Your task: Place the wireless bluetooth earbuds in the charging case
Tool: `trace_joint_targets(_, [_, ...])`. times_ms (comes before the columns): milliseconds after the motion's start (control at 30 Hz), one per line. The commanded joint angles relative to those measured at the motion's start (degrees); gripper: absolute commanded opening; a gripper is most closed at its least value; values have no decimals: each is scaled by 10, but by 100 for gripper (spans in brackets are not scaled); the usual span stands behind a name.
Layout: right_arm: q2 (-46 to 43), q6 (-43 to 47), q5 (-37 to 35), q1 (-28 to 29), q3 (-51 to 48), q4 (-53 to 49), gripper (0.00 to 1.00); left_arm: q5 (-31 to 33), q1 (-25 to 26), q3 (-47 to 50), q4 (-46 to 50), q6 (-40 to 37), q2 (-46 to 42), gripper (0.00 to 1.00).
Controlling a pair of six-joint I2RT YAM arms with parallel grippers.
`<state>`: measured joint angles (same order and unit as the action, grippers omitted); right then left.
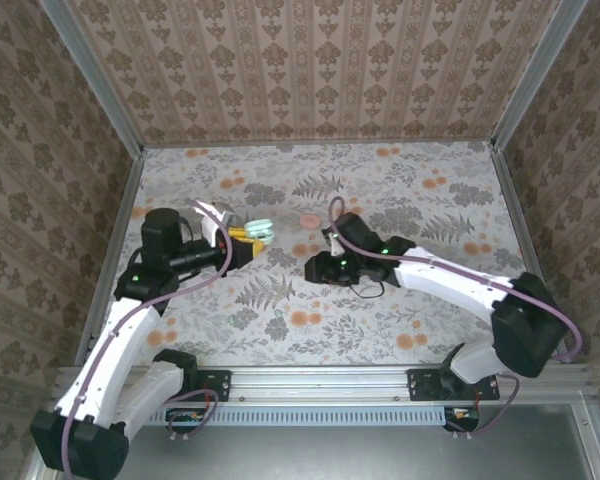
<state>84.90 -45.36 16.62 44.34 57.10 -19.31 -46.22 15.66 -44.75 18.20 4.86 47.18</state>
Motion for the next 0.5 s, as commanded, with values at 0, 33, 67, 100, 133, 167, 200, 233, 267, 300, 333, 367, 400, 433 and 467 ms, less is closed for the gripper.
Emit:
trace_joint_targets(0, [41,-42,-43,45,41,31,42,-2,-36,-15,85,-22,-35,12])
trace_joint_targets(33, [60,-51,-46,62,49,40,41,-8,-48,-15,91,-20,-43,12])
trace_joint_targets(67, [81,-61,-46,78,59,49,40,-16,-59,-16,96,-16,-49,12])
trace_joint_targets(100, [99,-67,-46,92,70,54,40,-23,-68,-19,100,-14,-53,12])
trace_joint_targets(133, [121,-73,-45,107,85,58,39,-31,-77,-21,104,-11,-54,12])
trace_joint_targets(167, [142,-78,-46,120,100,61,38,-37,-85,-24,108,-10,-55,12])
trace_joint_targets(200, [162,-82,-46,133,118,63,37,-43,-91,-28,113,-8,-55,12])
trace_joint_targets(233, [183,-86,-48,145,135,63,36,-49,-98,-32,117,-5,-55,12])
trace_joint_targets(267, [202,-90,-51,155,151,62,34,-54,-103,-34,119,-4,-55,12])
trace_joint_targets(300, [222,-95,-56,164,168,62,34,-60,-108,-38,123,-3,-55,12])
trace_joint_targets(333, [239,-100,-58,173,180,63,33,-65,-113,-41,125,-3,-55,12])
trace_joint_targets(367, [252,-105,-61,178,189,63,33,-69,-117,-44,129,-3,-56,12])
trace_joint_targets(400, [266,-111,-65,184,198,63,32,-73,-121,-48,134,-4,-55,12])
trace_joint_targets(433, [279,-114,-73,190,207,58,31,-75,-125,-53,138,-7,-56,12])
trace_joint_targets(467, [286,-115,-80,196,217,51,31,-77,-129,-56,142,-8,-55,12])
